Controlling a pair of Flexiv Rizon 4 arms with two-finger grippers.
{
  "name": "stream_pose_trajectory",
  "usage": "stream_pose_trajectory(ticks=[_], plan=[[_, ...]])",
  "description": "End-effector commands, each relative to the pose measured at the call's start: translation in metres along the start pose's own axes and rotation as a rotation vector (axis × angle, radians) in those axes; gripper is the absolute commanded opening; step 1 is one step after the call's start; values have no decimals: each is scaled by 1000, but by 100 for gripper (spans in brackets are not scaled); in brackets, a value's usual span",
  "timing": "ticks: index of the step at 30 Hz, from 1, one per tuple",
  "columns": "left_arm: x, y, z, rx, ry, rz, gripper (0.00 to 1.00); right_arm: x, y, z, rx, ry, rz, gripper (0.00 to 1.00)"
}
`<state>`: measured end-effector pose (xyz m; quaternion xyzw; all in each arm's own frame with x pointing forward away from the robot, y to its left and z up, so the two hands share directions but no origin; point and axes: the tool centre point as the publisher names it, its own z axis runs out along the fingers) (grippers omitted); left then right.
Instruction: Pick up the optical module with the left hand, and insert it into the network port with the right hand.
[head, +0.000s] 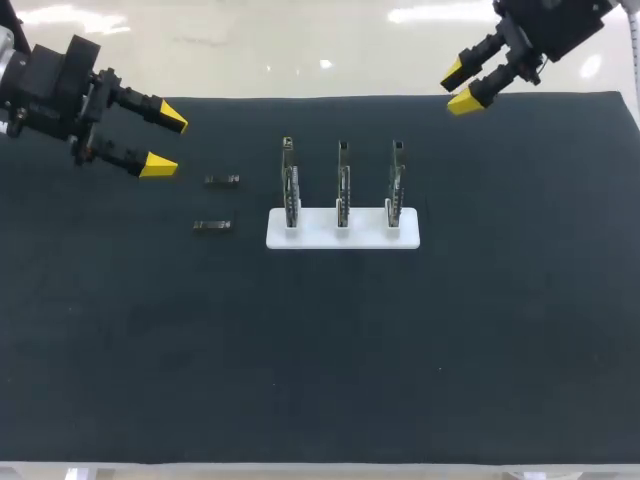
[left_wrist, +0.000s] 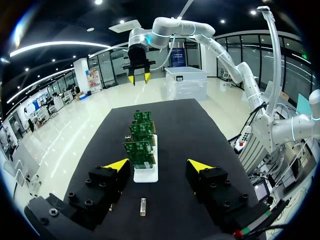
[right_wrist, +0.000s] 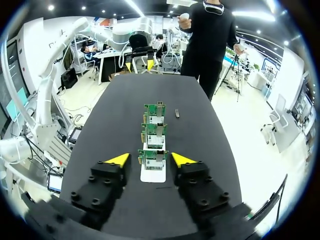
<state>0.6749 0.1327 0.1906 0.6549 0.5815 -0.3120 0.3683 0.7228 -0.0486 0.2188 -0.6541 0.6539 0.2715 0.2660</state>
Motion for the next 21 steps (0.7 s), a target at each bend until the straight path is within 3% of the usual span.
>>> stream_pose_trajectory(ticks=[1, 21], plan=[[0, -1, 1, -3, 3, 0, 100, 0, -1, 0, -1, -1, -1, 100], [3, 0, -1, -2, 23, -9, 100, 0, -1, 0, -1, -1, -1, 100]])
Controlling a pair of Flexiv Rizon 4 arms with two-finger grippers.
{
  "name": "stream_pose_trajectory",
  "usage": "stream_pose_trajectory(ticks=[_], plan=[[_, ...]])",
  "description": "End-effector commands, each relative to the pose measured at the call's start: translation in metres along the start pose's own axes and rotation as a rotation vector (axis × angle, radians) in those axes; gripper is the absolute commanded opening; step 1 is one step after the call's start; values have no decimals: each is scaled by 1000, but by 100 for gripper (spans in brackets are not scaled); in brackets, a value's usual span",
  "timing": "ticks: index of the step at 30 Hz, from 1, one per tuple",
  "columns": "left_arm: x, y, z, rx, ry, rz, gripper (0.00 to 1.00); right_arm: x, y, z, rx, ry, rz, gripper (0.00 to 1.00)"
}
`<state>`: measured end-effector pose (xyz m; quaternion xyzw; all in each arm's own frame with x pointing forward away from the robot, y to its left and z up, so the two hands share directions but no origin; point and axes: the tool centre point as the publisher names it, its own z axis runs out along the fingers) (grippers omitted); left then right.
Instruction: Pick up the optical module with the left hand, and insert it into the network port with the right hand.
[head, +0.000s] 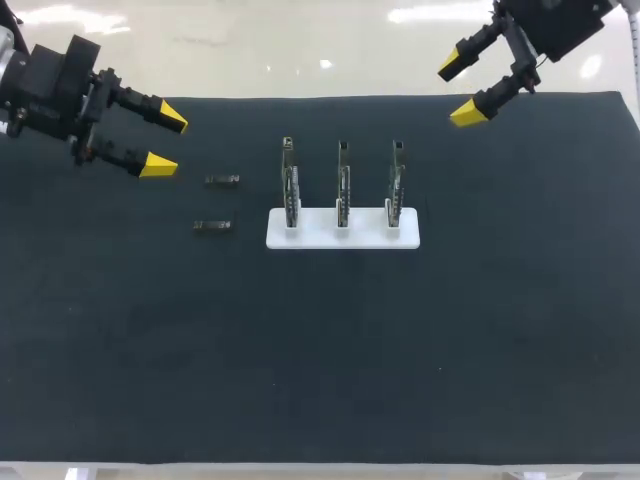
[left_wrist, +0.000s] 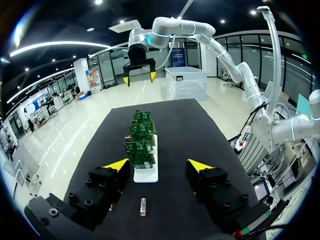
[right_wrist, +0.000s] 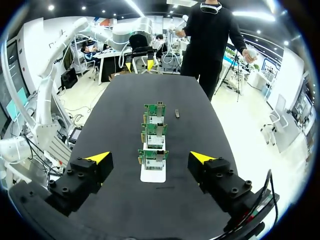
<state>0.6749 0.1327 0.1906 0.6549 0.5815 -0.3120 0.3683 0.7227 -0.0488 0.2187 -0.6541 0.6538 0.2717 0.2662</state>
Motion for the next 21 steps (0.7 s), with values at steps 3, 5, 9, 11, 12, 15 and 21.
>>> stream_pose_trajectory(ticks=[3, 5, 9, 11, 12, 15, 21], plan=[[13, 1, -7, 31, 74, -35, 100, 0, -1, 0, -1, -1, -1, 100], [20, 3, -10, 44, 105, -44, 100, 0, -1, 0, -1, -1, -1, 100], [38, 10, -13, 59, 256, -74, 100, 0, -1, 0, -1, -1, -1, 100], [49, 14, -13, 60, 323, -88, 100, 0, -1, 0, -1, -1, -1, 100], [55, 16, -12, 70, 347, -115, 100, 0, -1, 0, -1, -1, -1, 100], [74, 24, -10, 48, 428, -136, 100, 0, -1, 0, -1, -1, -1, 100], [112, 36, -2, 34, 597, -137, 100, 0, -1, 0, -1, -1, -1, 100]])
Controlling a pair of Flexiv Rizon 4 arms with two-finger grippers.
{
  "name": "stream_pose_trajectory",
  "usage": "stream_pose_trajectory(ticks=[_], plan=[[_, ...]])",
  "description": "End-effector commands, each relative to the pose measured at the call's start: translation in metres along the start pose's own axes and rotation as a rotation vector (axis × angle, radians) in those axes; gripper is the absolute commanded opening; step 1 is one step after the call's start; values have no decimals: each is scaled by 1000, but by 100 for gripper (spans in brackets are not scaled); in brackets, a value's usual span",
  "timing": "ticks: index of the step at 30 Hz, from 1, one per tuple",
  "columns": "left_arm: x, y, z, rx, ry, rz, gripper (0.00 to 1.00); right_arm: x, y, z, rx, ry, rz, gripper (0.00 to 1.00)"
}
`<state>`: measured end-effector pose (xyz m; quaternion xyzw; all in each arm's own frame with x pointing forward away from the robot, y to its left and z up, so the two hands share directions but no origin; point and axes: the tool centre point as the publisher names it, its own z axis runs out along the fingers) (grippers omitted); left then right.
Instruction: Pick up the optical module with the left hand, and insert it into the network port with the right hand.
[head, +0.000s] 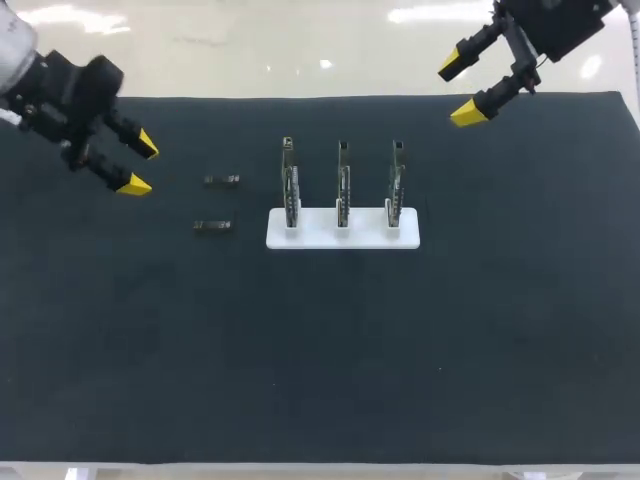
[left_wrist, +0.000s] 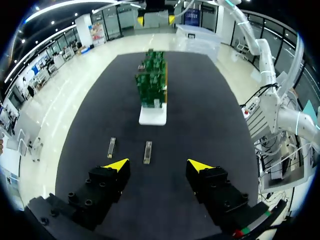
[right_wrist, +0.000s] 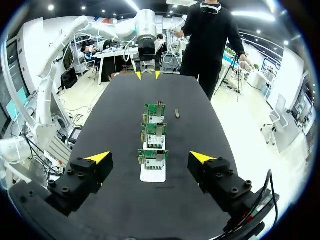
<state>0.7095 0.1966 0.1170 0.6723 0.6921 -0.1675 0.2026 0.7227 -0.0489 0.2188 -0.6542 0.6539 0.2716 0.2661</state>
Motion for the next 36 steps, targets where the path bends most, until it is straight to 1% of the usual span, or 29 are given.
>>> stream_pose_trajectory(ticks=[1, 4, 5, 7, 11, 13, 14, 28, 31, 33, 36], plan=[[7, 16, 19, 38, 142, 1, 100, 0, -1, 0, -1, -1, -1, 100], [17, 19, 28, 33, 203, 16, 100, 0, -1, 0, -1, -1, -1, 100], [20, 20, 32, 19, 223, 26, 100, 0, -1, 0, -1, -1, -1, 100], [25, 21, 39, 25, 259, 30, 100, 0, -1, 0, -1, -1, -1, 100], [30, 19, 49, 34, 305, 43, 100, 0, -1, 0, -1, -1, -1, 100], [30, 18, 52, 37, 308, 31, 100, 0, -1, 0, -1, -1, -1, 100], [29, 17, 52, 27, 299, 43, 100, 0, -1, 0, -1, -1, -1, 100], [29, 17, 52, 27, 299, 43, 100, 0, -1, 0, -1, -1, -1, 100], [41, 6, 50, 32, 310, 95, 100, 0, -1, 0, -1, -1, -1, 100], [42, 3, 51, 31, 310, 97, 100, 0, -1, 0, -1, -1, -1, 100], [38, 1, 53, 29, 315, 85, 100, 0, -1, 0, -1, -1, -1, 100]])
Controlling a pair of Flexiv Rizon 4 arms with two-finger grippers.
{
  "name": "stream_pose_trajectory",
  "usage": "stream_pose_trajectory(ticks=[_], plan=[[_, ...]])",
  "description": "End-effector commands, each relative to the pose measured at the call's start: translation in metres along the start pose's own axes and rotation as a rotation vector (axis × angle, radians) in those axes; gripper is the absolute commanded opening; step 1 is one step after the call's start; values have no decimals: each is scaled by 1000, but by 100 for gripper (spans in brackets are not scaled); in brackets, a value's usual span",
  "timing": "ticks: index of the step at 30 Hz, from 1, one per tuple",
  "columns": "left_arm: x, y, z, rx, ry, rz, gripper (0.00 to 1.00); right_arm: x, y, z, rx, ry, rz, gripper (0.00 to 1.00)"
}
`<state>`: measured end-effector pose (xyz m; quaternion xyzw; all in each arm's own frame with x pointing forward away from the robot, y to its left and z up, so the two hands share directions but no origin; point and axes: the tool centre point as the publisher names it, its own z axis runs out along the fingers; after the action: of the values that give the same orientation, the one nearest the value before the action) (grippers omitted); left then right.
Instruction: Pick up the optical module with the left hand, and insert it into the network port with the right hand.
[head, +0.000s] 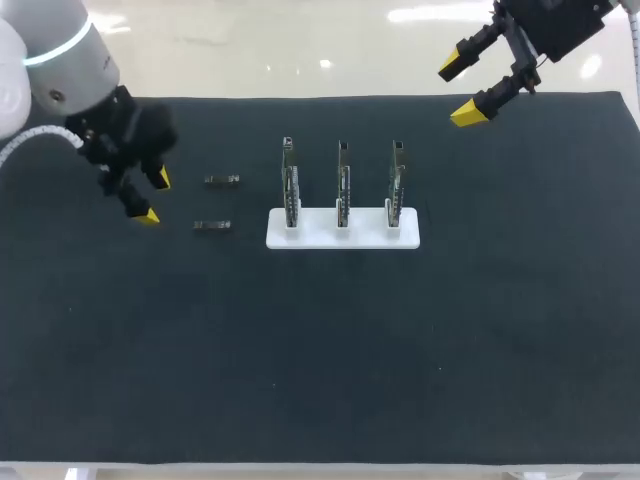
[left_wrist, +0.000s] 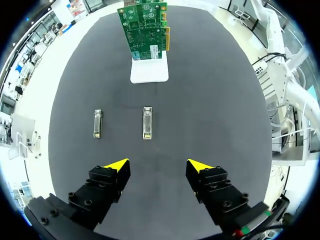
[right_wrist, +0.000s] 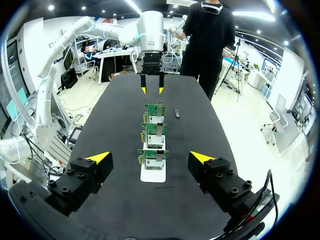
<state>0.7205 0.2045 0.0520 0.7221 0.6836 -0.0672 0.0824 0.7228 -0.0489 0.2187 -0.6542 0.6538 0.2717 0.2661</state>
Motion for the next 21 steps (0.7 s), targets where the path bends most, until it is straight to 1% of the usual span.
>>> stream_pose_trajectory(ticks=[1, 5, 12, 18, 21], plan=[[-5, -8, 0, -24, -2, 0, 100, 0, -1, 0, -1, -1, 0, 100], [-9, -8, 2, -25, -2, -14, 100, 0, -1, 0, -1, -1, 0, 100], [-19, 5, 14, -8, 49, -80, 100, 0, -1, 0, -1, -1, 0, 100], [-25, 14, 20, -10, 55, -86, 100, 0, -1, 0, -1, -1, 0, 100], [-26, 18, 25, 7, 66, -80, 100, 0, -1, 0, -1, -1, 0, 100]])
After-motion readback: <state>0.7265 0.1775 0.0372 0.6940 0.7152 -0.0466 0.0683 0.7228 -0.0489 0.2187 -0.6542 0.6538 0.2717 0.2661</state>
